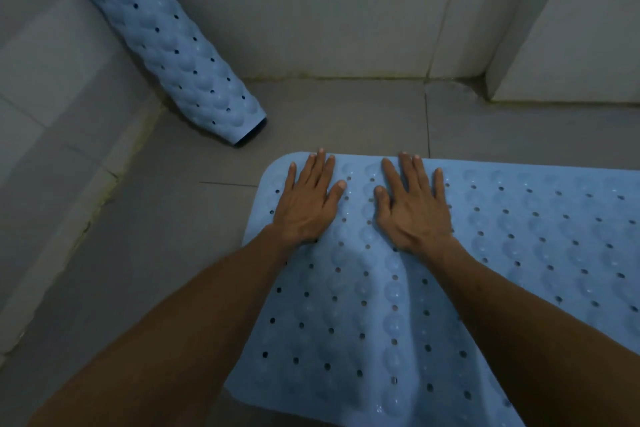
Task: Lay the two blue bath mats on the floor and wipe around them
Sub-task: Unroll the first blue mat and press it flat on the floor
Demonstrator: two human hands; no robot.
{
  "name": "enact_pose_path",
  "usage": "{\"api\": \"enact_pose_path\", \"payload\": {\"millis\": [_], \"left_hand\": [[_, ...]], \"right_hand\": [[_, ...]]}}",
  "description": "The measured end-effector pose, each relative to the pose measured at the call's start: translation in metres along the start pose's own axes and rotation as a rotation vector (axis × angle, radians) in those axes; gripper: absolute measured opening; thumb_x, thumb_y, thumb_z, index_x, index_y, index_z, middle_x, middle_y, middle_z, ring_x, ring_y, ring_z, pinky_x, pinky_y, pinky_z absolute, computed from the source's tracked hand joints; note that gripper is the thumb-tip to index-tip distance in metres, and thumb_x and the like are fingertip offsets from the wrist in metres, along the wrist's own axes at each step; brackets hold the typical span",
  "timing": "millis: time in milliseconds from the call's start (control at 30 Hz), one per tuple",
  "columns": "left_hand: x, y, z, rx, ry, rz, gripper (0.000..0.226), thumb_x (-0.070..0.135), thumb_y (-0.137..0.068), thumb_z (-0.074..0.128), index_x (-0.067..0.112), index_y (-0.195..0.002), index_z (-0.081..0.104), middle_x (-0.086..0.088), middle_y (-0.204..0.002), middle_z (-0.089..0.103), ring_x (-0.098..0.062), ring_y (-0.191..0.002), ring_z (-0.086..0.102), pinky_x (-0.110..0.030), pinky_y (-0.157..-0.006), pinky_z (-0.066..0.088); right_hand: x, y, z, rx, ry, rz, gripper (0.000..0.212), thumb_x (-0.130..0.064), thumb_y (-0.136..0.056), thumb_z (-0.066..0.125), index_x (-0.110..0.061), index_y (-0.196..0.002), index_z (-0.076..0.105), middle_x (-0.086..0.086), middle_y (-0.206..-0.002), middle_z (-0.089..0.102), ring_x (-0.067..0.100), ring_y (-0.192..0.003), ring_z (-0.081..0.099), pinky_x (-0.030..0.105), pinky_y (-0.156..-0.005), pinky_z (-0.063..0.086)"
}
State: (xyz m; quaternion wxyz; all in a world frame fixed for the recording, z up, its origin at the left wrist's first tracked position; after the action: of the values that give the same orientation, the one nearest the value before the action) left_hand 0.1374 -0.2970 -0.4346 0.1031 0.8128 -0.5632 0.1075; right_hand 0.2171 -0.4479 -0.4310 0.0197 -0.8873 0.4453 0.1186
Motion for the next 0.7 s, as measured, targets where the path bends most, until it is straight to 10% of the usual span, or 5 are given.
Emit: {"api": "enact_pose_path", "payload": {"millis": [700], "left_hand": [[0.0054,0.0017,-0.0064,0.011,-0.102,-0.003,0.066,0.043,-0.101,0.024,0.005,-0.154,0.011,-0.014,-0.162,0.008,-0.025,-0.151,0.003,-0.051,-0.121,0.006]], "right_hand": [[0.0037,0.0001,-0.0047,0.021,-0.028,0.19,0.068,-0.048,-0.103,0.018,-0.014,-0.158,-0.001,0.005,-0.166,-0.005,0.016,-0.152,-0.013,0.045,-0.124,-0.002]]}}
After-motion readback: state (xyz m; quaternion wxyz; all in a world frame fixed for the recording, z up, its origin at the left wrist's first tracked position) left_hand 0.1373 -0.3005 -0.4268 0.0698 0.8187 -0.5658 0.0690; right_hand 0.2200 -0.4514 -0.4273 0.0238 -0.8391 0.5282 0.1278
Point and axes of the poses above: each hand's wrist, its own y-axis away from the middle knuckle, its own z-axis out of the palm, x = y × z, the point moved 10 cm from there along -y, towards the middle knuckle
